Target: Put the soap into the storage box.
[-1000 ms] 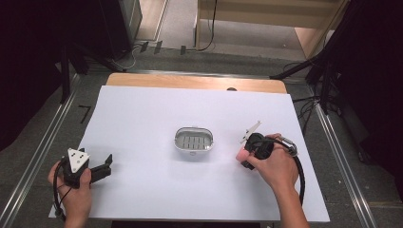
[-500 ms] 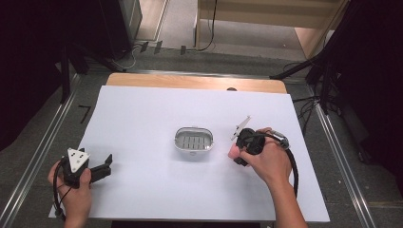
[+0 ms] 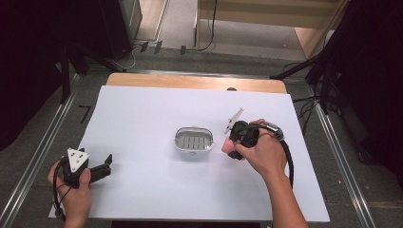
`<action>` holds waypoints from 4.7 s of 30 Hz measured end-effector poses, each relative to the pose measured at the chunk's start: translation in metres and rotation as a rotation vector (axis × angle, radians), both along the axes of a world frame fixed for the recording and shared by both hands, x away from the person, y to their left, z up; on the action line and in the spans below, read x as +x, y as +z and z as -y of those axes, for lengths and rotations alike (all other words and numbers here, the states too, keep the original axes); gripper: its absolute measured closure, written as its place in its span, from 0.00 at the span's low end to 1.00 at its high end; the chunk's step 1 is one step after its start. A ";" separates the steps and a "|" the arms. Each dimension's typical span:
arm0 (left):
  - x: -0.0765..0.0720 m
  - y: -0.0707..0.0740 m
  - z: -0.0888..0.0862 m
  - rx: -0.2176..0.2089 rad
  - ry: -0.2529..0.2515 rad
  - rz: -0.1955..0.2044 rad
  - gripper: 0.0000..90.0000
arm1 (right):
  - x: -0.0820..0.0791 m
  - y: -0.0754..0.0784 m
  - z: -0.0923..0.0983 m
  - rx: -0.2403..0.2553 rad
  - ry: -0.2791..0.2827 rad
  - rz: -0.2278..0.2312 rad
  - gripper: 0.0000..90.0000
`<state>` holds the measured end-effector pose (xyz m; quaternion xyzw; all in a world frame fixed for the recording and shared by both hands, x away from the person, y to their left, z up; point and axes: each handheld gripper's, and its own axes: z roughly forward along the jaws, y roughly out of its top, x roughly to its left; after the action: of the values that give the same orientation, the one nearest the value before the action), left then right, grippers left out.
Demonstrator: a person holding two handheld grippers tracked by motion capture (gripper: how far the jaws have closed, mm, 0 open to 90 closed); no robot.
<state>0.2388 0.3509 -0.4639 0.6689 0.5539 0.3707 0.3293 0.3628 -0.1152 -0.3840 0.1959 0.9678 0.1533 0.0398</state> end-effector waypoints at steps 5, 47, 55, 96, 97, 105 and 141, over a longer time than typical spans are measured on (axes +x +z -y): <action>0.000 0.000 0.000 0.000 0.000 0.001 0.09 | 0.002 0.001 -0.009 0.006 0.021 0.008 0.43; 0.001 0.000 0.000 -0.001 0.002 -0.015 0.09 | 0.031 0.009 -0.091 0.010 0.203 0.009 0.43; 0.002 0.000 0.000 -0.002 0.002 -0.016 0.09 | 0.033 0.005 -0.109 0.004 0.237 0.005 0.43; 0.002 0.000 0.000 -0.003 0.004 -0.026 0.09 | 0.034 0.003 -0.102 0.060 0.219 0.040 0.36; 0.003 0.000 0.000 -0.003 0.002 -0.026 0.09 | 0.034 0.003 -0.099 0.072 0.210 0.042 0.35; 0.002 0.000 0.000 -0.001 0.002 -0.025 0.09 | 0.030 0.005 -0.073 0.113 0.144 0.077 0.28; 0.002 -0.001 0.002 0.017 0.000 -0.021 0.09 | -0.018 -0.044 0.052 0.275 -0.154 0.091 0.15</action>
<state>0.2409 0.3490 -0.4645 0.6756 0.5541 0.3682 0.3176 0.3450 -0.1668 -0.4283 0.2661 0.9168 0.2898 0.0680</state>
